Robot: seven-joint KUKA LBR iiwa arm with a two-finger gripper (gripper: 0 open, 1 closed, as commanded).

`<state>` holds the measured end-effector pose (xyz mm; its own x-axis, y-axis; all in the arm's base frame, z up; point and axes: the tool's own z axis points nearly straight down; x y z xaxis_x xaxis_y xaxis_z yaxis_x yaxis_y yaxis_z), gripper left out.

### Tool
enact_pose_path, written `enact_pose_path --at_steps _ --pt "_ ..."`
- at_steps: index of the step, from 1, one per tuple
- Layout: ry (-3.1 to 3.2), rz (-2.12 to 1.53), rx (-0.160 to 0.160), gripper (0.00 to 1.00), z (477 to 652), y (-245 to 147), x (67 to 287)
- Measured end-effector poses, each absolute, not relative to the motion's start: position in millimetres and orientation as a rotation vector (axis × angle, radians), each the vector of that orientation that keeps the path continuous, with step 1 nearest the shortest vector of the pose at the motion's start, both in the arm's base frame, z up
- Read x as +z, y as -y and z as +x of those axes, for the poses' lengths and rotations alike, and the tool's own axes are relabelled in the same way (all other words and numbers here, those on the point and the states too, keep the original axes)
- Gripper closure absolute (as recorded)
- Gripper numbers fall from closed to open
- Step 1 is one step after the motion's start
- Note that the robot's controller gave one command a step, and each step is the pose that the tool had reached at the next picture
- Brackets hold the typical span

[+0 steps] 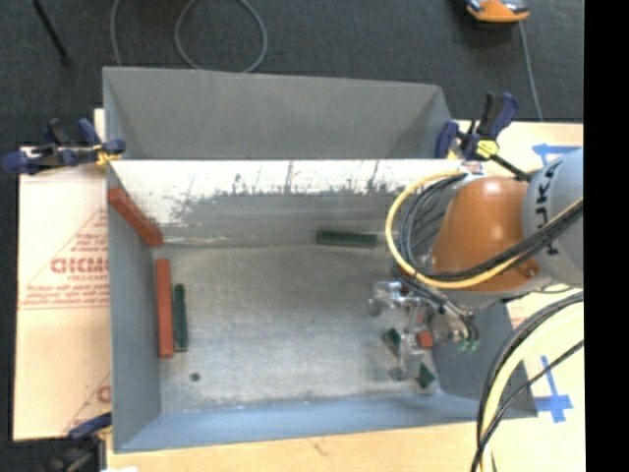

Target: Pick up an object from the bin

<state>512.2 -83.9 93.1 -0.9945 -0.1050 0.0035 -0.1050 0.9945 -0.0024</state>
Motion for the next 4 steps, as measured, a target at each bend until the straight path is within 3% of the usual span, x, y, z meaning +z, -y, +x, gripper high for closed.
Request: enact_pose_path --at_steps 1,2,3,4 --pt "3.073 0.670 0.005 0.00 494.9 106 71" --pt "3.075 0.669 0.004 1.00 495.6 106 71" --pt "3.079 0.640 -0.024 1.00 523.0 149 71" --pt "3.089 0.650 -0.023 0.00 526.0 145 73"
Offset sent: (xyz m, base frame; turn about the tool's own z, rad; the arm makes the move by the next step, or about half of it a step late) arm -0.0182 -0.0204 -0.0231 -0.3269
